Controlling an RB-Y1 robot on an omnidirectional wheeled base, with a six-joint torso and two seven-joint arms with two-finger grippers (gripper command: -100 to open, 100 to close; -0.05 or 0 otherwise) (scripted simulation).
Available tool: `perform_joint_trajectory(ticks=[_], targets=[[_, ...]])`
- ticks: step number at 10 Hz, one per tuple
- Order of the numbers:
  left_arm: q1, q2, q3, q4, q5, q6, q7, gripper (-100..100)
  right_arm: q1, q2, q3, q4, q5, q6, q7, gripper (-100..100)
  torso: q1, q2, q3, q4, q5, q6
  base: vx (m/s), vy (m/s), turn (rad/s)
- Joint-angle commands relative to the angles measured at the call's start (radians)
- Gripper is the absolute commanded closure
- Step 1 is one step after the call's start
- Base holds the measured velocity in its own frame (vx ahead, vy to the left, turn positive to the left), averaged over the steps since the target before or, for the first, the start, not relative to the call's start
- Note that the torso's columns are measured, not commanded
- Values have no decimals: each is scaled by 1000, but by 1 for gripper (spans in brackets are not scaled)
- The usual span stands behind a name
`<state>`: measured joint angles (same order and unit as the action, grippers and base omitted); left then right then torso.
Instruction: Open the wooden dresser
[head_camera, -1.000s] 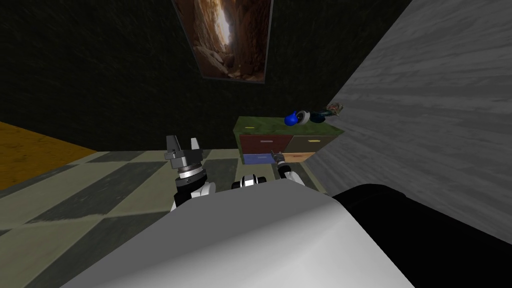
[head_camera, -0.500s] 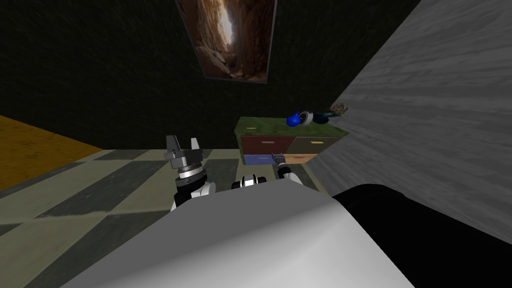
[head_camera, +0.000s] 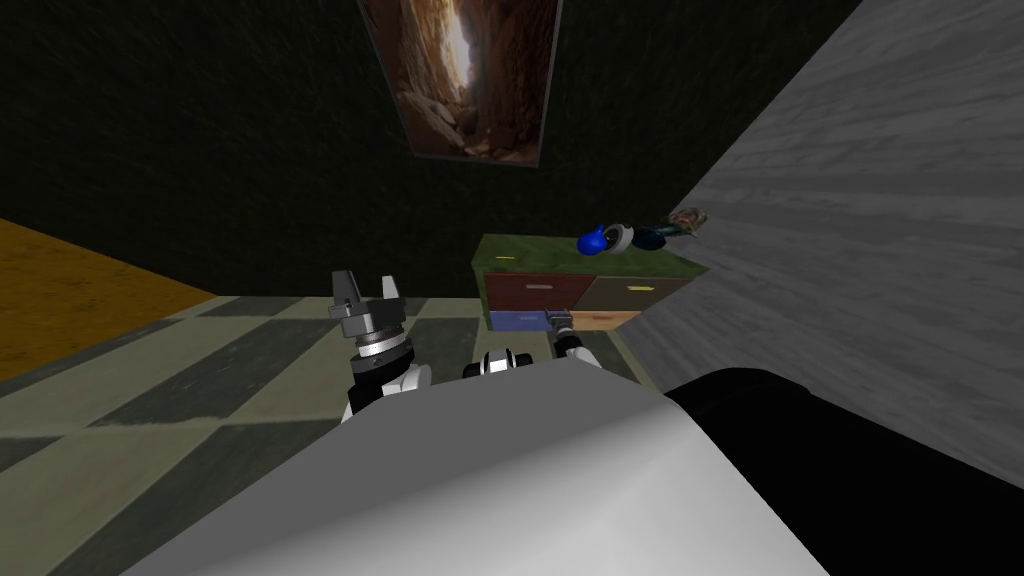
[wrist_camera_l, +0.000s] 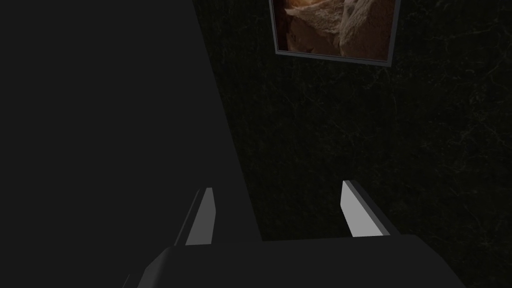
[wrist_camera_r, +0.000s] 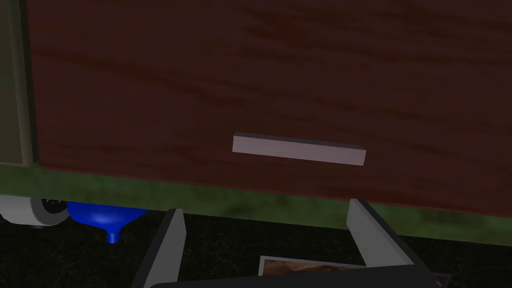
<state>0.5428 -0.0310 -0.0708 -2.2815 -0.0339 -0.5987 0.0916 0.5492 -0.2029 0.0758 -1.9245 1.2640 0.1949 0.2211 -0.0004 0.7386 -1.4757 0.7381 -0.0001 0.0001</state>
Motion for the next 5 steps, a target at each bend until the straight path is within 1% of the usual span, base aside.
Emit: perform_joint_trajectory(ticks=[1, 2, 3, 4, 5], targets=[[0, 0, 0, 0, 0, 0, 0, 0, -1, 0, 6, 32, 94, 39, 18, -100, 0, -1, 0, 0, 0, 0, 44, 9, 58], [0, 0, 0, 0, 0, 0, 0, 0, -2, 0, 14, 60, 123, 75, 36, -100, 1, -1, -1, 0, 0, 0, 61, 18, 100], [0, 0, 0, 0, 0, 0, 0, 0, -2, 0, 14, 60, 133, 79, 36, -100, 1, -2, -1, 0, 0, 0, 49, 12, 34], [0, 0, 0, 0, 0, 0, 0, 0, -2, 0, 14, 60, 166, 79, 36, -100, 1, -1, -1, 0, 0, 0, 23, 4, -15], [0, 0, 0, 0, 0, 0, 0, 0, -3, 1, 22, 89, 197, 119, 53, -100, 0, 1, 0, 0, 0, 0, 49, 7, 85]])
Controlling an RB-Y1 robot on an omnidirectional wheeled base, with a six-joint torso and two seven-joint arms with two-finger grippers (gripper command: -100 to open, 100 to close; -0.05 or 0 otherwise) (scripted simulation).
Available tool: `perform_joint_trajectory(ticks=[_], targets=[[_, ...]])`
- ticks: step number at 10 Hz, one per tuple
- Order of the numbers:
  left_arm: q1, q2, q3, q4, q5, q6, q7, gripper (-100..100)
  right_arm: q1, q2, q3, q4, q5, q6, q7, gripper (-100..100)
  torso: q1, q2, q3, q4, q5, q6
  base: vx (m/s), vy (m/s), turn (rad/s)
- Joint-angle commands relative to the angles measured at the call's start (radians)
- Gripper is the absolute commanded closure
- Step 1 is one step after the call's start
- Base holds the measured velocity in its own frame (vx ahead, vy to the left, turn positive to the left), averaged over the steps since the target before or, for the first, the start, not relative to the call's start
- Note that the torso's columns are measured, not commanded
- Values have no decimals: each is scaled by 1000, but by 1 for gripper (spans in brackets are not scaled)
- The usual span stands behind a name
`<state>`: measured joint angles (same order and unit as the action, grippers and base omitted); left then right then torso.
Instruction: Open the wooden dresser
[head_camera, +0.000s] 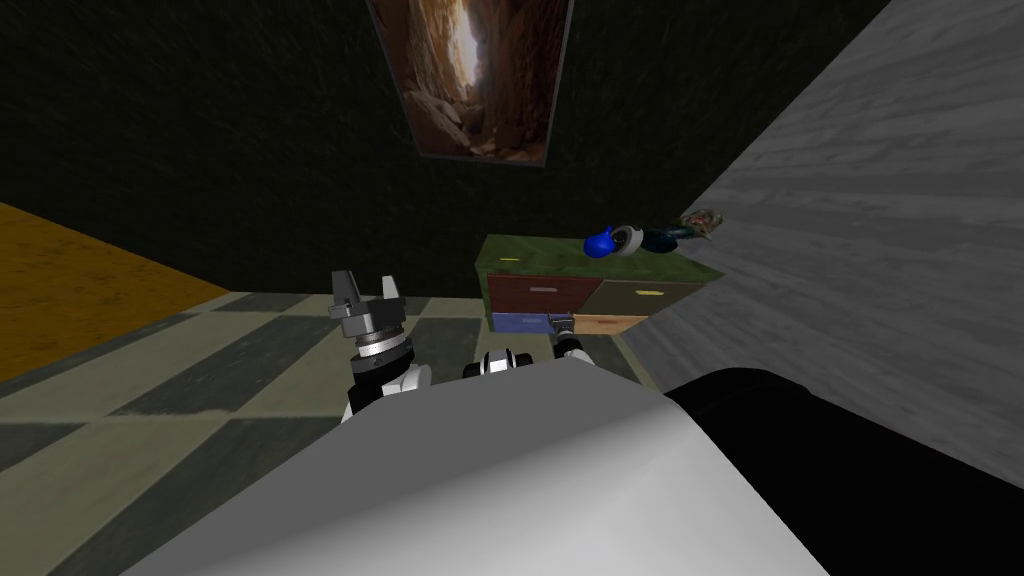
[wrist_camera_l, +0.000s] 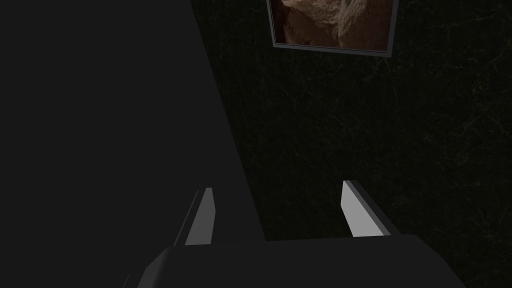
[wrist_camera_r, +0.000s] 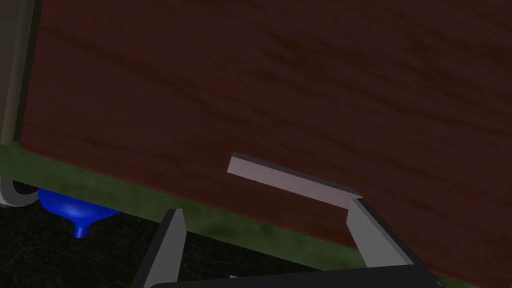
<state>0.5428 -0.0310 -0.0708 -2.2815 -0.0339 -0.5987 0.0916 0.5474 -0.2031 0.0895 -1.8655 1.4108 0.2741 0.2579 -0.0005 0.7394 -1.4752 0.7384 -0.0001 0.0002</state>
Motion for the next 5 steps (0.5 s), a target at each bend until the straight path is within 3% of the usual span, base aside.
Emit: perform_joint_trajectory(ticks=[1, 2, 4, 5], targets=[[0, 0, 0, 0, 0, 0, 0, 0, -1, 1, 9, 30, 98, 40, 17, -100, 0, -1, -1, 0, 0, 0, 48, 10, 47], [0, 0, 0, 0, 0, 0, 0, 0, -4, 2, 18, 59, 131, 79, 33, -100, 1, -2, -1, 0, 0, 0, 53, 16, 76], [0, 0, 0, 0, 0, 0, 0, 0, -4, 2, 18, 59, 175, 79, 33, -100, 0, -1, -1, 0, 0, 0, 33, 6, 18], [0, 0, 0, 0, 0, 0, 0, 0, -7, 3, 28, 89, 213, 118, 48, -100, 0, 0, 0, 0, 0, 0, 39, 11, 60]])
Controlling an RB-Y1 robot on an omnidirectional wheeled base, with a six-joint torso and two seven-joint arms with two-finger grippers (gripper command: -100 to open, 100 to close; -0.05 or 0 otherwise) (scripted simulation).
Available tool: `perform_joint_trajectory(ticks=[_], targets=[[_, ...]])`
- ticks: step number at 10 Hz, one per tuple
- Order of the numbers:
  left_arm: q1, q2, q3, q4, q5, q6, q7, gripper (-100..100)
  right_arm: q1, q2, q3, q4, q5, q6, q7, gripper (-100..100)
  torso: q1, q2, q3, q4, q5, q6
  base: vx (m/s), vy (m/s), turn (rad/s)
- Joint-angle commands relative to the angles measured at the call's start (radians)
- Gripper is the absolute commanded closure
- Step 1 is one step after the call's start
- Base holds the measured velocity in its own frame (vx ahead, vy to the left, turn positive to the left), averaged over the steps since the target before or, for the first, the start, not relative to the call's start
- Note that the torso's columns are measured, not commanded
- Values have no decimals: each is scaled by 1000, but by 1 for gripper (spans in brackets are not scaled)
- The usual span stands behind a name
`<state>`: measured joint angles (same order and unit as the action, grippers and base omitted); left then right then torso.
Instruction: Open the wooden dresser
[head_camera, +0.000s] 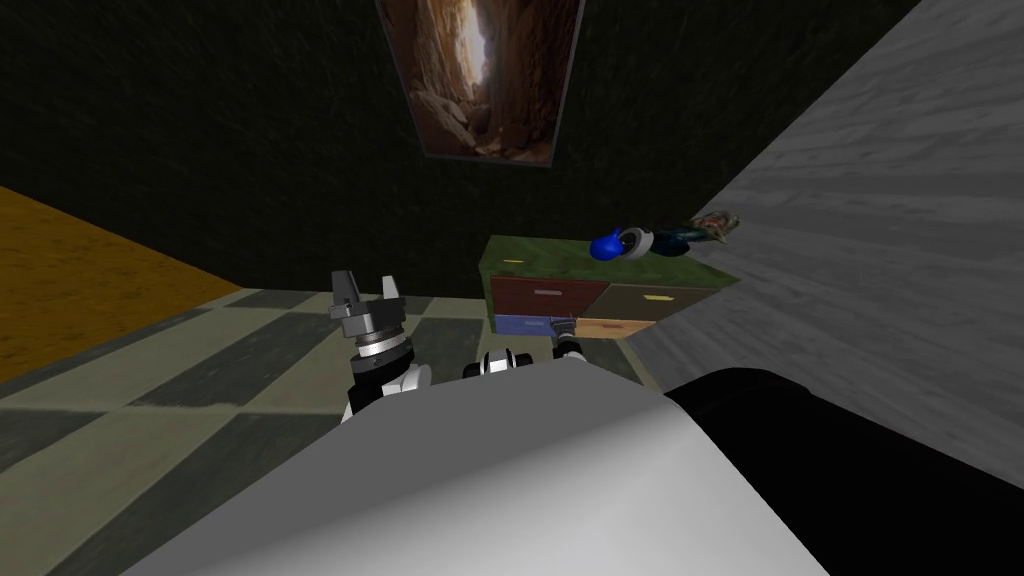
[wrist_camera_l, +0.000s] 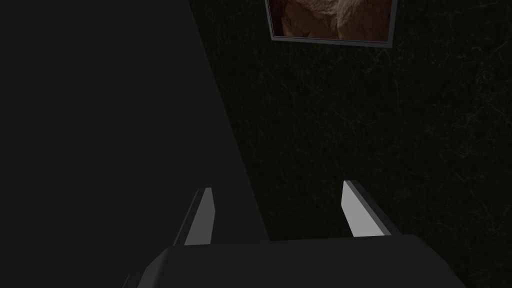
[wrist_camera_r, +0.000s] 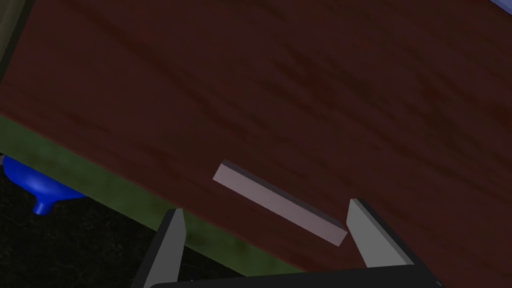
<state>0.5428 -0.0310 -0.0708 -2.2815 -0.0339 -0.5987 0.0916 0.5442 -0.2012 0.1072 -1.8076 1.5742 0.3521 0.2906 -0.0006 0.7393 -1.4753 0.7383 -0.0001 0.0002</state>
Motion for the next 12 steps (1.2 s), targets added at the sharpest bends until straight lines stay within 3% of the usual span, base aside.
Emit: perform_joint_trajectory(ticks=[1, 2, 4, 7, 12], targets=[[0, 0, 0, 0, 0, 0, 0, 0, -3, 1, 11, 31, 79, 40, 16, -100, 1, -1, 0, 0, 0, 0, 43, 8, 52], [0, 0, 0, 0, 0, 0, 0, 0, -7, 2, 21, 60, 107, 78, 31, -100, 1, -2, -1, 0, 0, 0, 57, 9, 83], [0, 0, 0, 0, 0, 0, 0, 0, -7, 2, 21, 60, 153, 78, 31, -100, 1, -2, -1, -1, 0, 0, 41, 7, 17], [0, 0, 0, 0, 0, 0, 0, 0, -16, 3, 43, 116, 253, 150, 58, -100, 1, -1, -1, 0, 0, 0, 45, 9, 60], [0, 0, 0, 0, 0, 0, 0, 0, -26, 3, 66, 169, 402, 218, 82, -100, 1, -1, -1, 0, 0, 0, 53, 13, 47]])
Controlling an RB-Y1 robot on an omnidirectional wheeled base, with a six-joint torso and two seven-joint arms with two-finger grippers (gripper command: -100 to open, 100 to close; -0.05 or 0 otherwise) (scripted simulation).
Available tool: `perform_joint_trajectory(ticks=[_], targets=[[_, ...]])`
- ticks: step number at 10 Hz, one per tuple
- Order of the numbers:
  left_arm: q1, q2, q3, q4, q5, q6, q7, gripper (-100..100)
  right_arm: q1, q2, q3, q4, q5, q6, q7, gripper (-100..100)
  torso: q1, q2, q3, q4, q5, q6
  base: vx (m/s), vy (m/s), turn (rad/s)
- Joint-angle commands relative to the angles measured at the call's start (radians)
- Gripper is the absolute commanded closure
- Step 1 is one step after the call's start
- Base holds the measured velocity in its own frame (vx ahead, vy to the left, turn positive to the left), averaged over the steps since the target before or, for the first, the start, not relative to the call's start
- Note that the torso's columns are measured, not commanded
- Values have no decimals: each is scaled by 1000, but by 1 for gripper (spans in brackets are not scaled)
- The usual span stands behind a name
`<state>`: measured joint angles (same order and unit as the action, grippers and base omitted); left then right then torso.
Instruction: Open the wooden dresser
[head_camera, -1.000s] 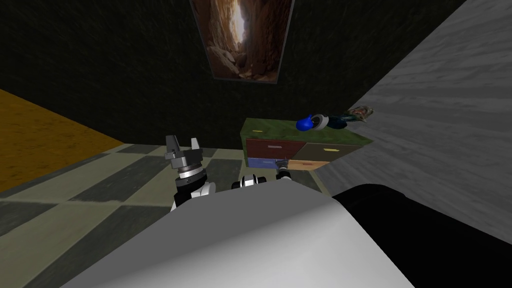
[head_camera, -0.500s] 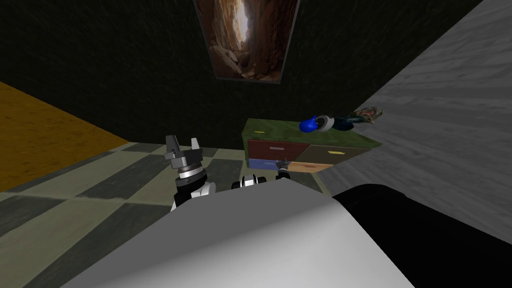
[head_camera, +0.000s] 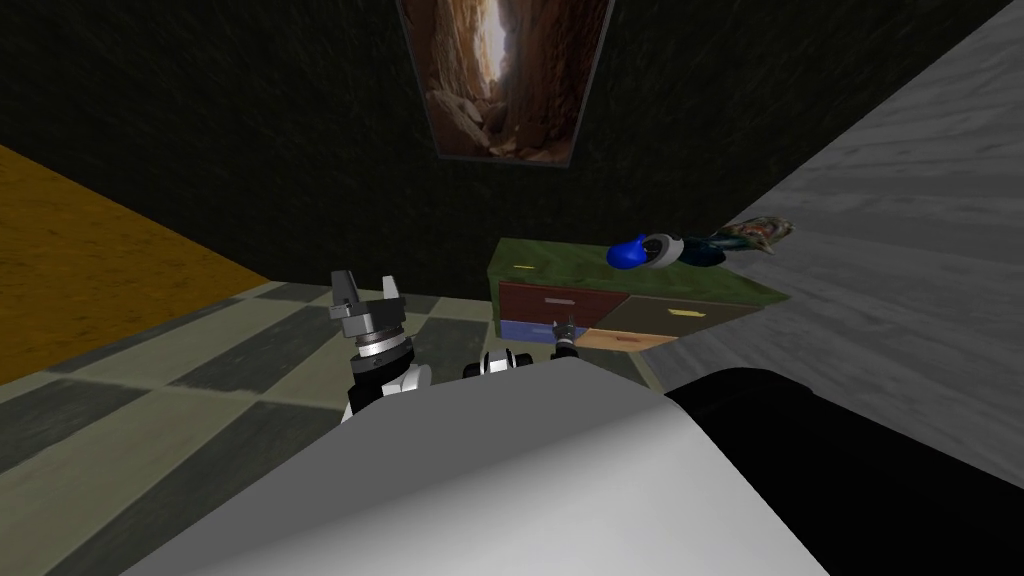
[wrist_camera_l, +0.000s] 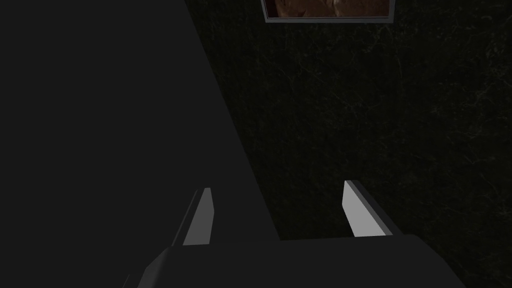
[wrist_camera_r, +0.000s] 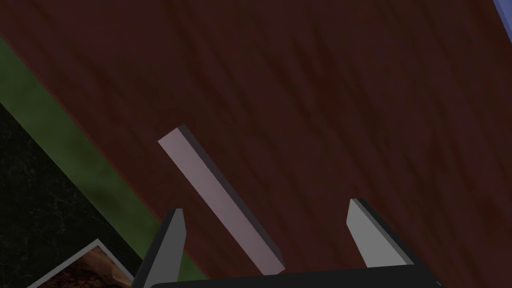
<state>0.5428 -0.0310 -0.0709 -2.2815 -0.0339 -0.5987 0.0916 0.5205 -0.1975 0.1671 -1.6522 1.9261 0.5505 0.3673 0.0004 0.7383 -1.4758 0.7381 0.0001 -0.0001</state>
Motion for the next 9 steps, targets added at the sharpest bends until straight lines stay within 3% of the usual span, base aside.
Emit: perform_joint_trajectory(ticks=[1, 9], targets=[[0, 0, 0, 0, 0, 0, 0, 0, -7, -3, 17, 38, 80, 51, 16, -100, 0, 1, 0, 0, 0, 0, 43, 16, 46], [0, 0, 0, 0, 0, 0, 0, 0, -24, -22, 54, 120, 294, 159, 53, -100, -1, 0, 0, 0, 0, 0, 42, 9, 39]])
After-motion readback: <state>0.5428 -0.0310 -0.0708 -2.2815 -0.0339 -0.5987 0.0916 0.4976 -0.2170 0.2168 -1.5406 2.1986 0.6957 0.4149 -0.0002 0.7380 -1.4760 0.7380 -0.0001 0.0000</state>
